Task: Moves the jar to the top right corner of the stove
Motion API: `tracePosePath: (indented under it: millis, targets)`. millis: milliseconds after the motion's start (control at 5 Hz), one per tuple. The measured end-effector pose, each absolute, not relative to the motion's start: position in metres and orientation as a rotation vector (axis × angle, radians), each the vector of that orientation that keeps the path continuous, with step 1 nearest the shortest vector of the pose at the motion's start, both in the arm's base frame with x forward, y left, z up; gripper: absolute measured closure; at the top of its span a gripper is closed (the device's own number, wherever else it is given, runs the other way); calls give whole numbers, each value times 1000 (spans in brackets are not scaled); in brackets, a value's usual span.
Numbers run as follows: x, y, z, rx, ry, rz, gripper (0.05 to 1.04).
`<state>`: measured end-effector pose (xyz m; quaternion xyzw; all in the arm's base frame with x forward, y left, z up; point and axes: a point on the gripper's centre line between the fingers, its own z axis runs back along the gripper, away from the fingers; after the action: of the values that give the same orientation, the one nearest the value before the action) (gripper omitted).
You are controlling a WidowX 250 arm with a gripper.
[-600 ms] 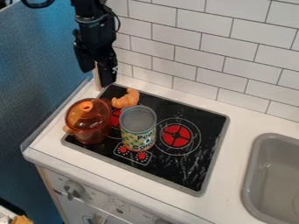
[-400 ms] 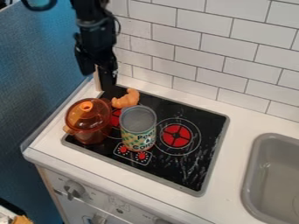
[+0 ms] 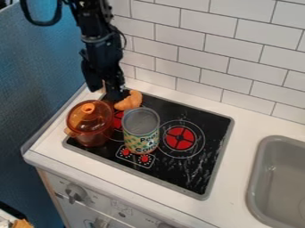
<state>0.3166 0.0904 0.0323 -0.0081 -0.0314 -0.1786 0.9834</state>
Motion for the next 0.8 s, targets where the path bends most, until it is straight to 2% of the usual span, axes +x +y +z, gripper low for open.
tracePosePath:
  millis: [200,400,600,800]
  targets:
    - [313,71,42,13,-118,-478,82]
    - [299,61,45,43,-122,-553,83]
    - [291,50,39,83,-109,-650,83]
    - [284,50,29,74,-34,-685,82]
